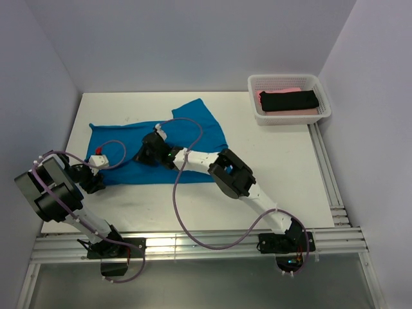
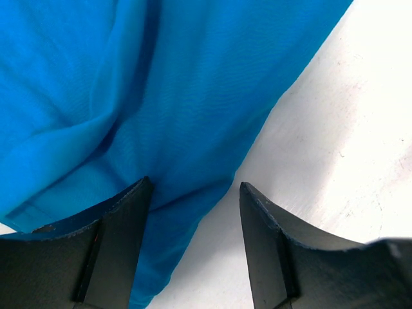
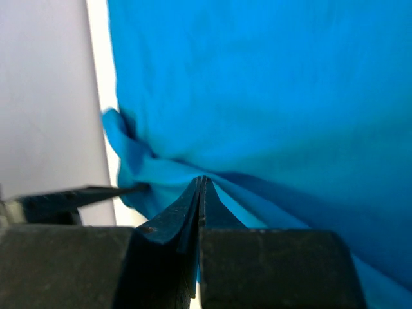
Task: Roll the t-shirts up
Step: Fold the tshirt
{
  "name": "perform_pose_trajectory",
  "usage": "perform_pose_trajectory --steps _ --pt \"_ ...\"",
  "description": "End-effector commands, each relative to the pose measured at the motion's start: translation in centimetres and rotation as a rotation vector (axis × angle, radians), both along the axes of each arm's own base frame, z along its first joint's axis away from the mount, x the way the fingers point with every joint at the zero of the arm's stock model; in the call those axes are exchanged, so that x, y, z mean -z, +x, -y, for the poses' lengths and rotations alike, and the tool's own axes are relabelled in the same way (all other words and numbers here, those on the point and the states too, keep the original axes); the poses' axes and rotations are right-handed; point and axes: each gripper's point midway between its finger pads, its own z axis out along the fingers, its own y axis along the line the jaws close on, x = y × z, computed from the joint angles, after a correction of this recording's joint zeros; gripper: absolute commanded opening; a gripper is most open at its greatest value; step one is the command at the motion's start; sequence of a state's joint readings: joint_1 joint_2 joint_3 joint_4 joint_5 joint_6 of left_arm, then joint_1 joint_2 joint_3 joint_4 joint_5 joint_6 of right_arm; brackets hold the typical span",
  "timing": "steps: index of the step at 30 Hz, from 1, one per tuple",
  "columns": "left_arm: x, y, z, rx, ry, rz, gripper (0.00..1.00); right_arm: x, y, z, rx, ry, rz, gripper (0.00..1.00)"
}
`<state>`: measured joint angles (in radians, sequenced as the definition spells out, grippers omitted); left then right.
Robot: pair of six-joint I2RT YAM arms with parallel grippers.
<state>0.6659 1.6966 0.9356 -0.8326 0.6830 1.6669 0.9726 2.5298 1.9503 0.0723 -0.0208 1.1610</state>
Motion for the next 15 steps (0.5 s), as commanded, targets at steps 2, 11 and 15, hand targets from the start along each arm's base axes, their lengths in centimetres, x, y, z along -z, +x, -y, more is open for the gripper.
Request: perform_pose_trajectory --steps 2,11,15 --pt "2.0 -2.0 -2.8 0.024 0.152 -0.086 0.63 -0.7 3.4 0.9 0.084 -0.004 0.036 0.00" --pt "0.8 -1.4 -2.7 0.016 0.128 -0.070 0.64 -5.6 5.2 2.2 0.048 0.086 0.145 0.01" --pt "-0.9 -0.5 -2.7 0.011 0.105 -0.048 0.68 -7.0 2.3 3.5 -0.066 0.095 0.177 0.01"
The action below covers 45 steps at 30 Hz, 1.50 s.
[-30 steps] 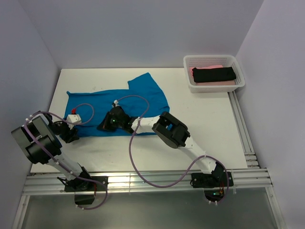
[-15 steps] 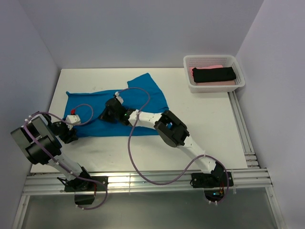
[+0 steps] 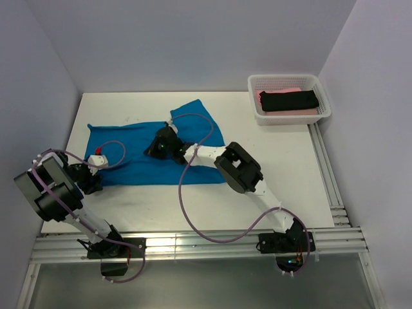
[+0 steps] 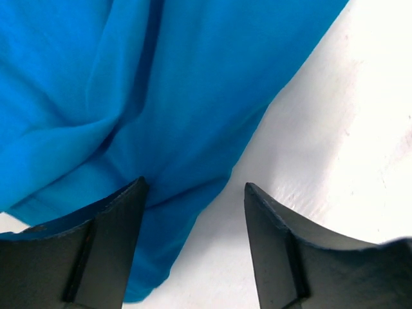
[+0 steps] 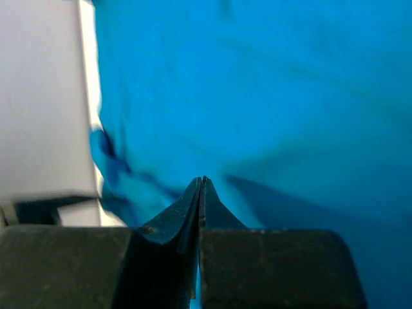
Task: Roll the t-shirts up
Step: Fold the tshirt
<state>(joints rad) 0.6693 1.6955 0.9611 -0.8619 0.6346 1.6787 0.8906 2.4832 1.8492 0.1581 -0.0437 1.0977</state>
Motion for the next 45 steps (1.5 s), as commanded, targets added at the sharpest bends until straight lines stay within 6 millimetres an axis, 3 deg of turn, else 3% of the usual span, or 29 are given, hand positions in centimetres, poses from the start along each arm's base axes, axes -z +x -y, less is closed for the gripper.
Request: perform_pose_trajectory --steps 1,3,6,8,9,16,21,27,32,39,45 --pt "-1.1 -0.2 -1.6 -0.002 0.043 -0.027 0.69 -7.6 -2.0 -0.1 -0.124 0.124 0.152 0.00" --pt "-2.3 0.4 -1.7 -0.007 0.031 -0.009 0.74 -8.5 -4.3 0.1 -0.213 0.160 0.166 0.00" --pt "-3.9 0.9 -1.3 -0.016 -0.007 0.009 0.82 -6.2 -7.8 0.9 -0.296 0.173 0.128 0.00" --pt "-4.8 1.2 -1.0 -0.025 -0.029 0.020 0.99 -5.8 -8.8 1.1 -0.312 0.173 0.132 0.00" --pt "-5.1 1.5 -1.1 -0.027 -0.026 0.029 0.99 -4.8 -9.5 1.5 -0.316 0.155 0.123 0.00" --pt "-5.8 2.4 -1.8 -0.065 -0.002 0.067 0.99 -3.1 -12.1 0.9 -0.380 0.111 0.113 0.00" --pt "-6.7 4.5 -1.1 -0.097 -0.069 0.109 1.00 -0.3 -12.3 0.2 -0.388 0.112 0.045 0.00" --pt "-4.9 8.0 -0.4 -0.207 -0.060 0.094 0.99 2.9 -12.9 1.1 -0.377 0.039 -0.044 0.00" --pt "-4.0 9.9 -0.5 -0.227 -0.085 0.105 1.00 3.3 -13.2 1.5 -0.376 0.002 -0.084 0.00" --pt "-1.6 10.5 -1.3 -0.235 -0.087 0.050 1.00 3.8 -13.1 1.7 -0.358 -0.031 -0.109 0.00" --pt "-1.8 12.0 -2.4 -0.248 -0.046 0.108 0.99 4.6 -13.2 1.8 -0.347 -0.036 -0.128 0.00"
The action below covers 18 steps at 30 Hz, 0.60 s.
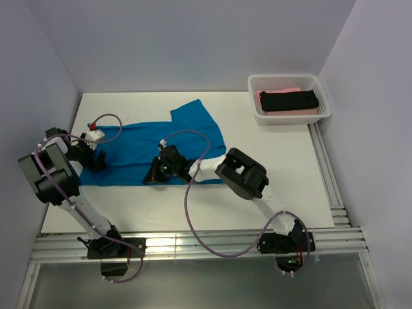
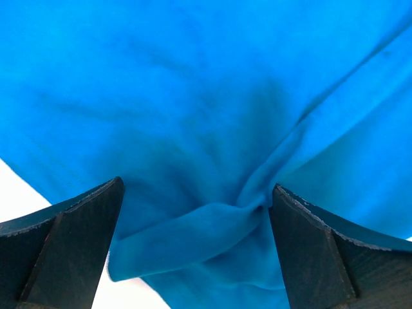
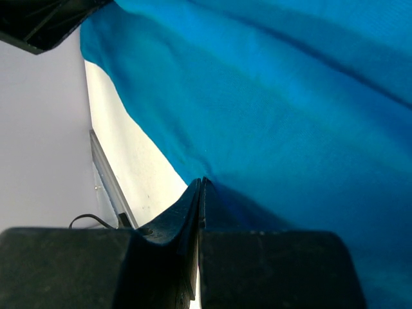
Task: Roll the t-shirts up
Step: Fold the tshirt
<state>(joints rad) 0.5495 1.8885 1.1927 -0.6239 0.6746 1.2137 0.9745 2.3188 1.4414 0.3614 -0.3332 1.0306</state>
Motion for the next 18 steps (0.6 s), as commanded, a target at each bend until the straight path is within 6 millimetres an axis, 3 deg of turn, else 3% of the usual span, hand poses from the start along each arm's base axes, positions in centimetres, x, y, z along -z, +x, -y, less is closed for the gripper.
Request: perform_pose_trajectory --steps 1,10,18 --pt "-1.7 2.3 -1.4 -0.008 0.041 0.078 1.00 2.4 0.0 0.7 0.016 -0.074 -0.028 0.00" --pt "-3.5 5.2 -2.0 -0.010 0.064 0.122 0.99 3.7 -0.3 1.4 0.022 -0.121 -0.040 0.00" --pt "-5.2 7.0 -1.1 -0.043 0.095 0.174 1.00 3.3 -0.5 1.5 0.023 -0.113 -0.035 0.00"
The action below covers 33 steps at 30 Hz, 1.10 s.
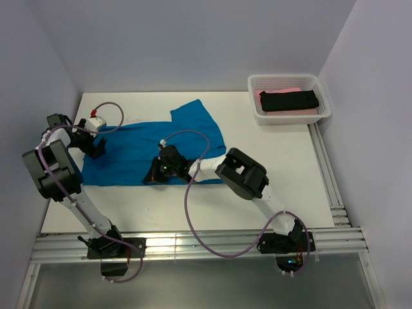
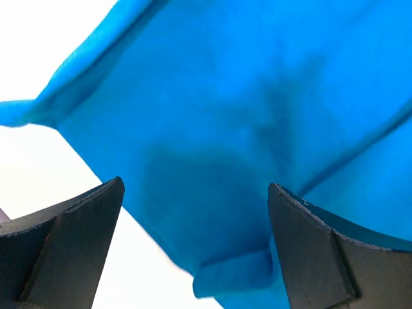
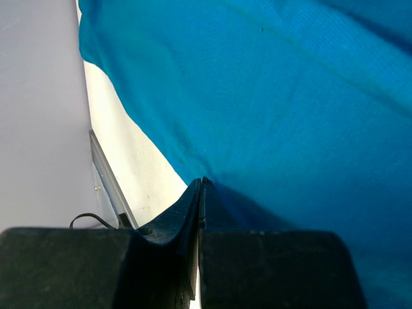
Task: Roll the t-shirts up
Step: Fold the tshirt
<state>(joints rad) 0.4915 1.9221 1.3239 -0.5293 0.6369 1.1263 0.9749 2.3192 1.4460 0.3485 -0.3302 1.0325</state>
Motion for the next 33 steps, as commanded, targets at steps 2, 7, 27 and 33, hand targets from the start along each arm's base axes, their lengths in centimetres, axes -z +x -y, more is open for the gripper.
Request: perform_pose_trajectory --steps 2,7,27,33 --pt "-3.2 1.1 -0.2 -0.032 0.032 0.062 0.99 3.2 -0.5 1.5 0.019 -0.105 -0.028 0.00" --pt "-4.1 -0.5 -1.9 -0.100 0.111 0.032 0.99 2.9 -0.5 1.5 0.016 -0.100 -0.017 0.00" --pt "-0.2 -10.8 -5.8 -0.486 0.012 -0.111 1.00 -0.3 0.2 4.2 0.049 -0.056 0.060 0.00" --pt "1.8 -10.6 -8.1 -0.588 0.086 -0.097 1.00 -0.7 0.2 4.2 0.055 -0.034 0.055 0.00"
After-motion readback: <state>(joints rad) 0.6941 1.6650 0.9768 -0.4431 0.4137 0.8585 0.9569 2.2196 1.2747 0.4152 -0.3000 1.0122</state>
